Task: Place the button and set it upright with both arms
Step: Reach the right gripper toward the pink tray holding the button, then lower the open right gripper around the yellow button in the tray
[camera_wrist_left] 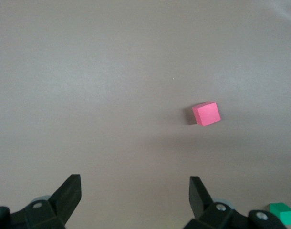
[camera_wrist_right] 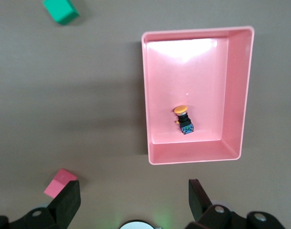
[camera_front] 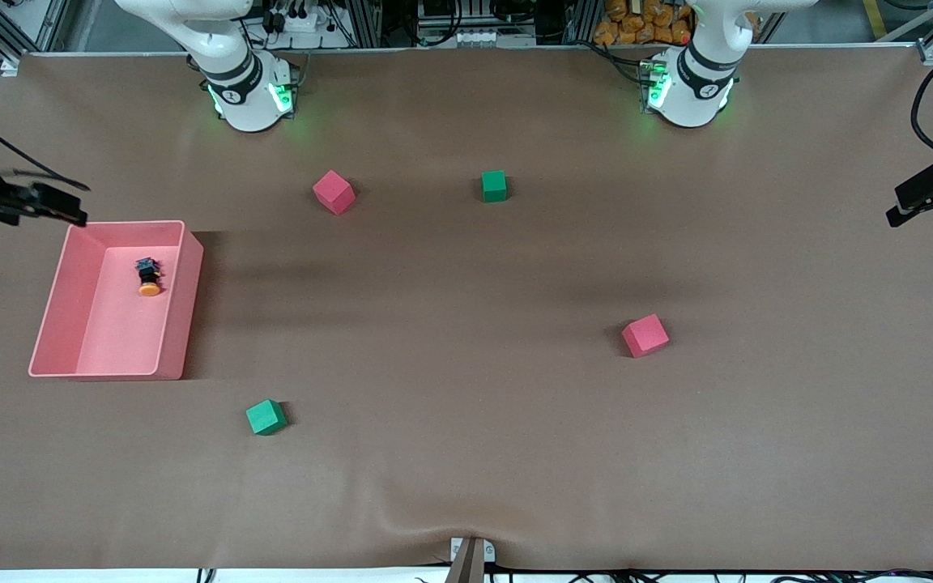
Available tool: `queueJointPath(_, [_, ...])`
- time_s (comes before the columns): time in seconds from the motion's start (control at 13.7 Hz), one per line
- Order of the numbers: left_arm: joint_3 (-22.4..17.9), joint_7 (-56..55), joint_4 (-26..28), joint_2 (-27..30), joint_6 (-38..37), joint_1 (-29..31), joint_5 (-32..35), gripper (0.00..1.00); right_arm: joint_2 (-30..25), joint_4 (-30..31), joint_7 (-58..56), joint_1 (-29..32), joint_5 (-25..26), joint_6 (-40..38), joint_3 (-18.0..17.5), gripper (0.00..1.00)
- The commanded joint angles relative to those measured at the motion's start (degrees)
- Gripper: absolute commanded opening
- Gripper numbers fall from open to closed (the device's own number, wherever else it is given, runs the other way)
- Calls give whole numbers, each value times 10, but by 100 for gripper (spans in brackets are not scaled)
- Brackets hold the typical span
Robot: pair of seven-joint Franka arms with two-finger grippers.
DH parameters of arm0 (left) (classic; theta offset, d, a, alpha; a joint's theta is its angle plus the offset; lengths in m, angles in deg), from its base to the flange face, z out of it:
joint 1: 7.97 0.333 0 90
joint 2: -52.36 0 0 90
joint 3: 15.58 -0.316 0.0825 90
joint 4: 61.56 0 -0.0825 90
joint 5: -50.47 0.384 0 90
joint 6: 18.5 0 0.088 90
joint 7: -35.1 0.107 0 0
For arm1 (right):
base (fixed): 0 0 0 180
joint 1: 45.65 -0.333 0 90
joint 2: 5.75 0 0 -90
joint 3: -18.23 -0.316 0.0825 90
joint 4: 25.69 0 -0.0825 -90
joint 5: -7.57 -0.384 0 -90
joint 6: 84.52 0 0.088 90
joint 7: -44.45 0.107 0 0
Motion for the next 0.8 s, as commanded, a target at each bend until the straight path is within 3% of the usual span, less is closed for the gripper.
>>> queueJointPath(0.0, [-1,12,-11,-4,-11,3,-11,100,17,65,-21,40,8,71,-9,100])
queueJointPath(0.51, [-1,13,-9,-5,-12,4,-11,100,13,274,-109,110,13,336,-8,100])
queueJointPath(0.73, [-1,14,-9,-5,-12,5,-11,100,19,331,-166,140,13,425,-8,100])
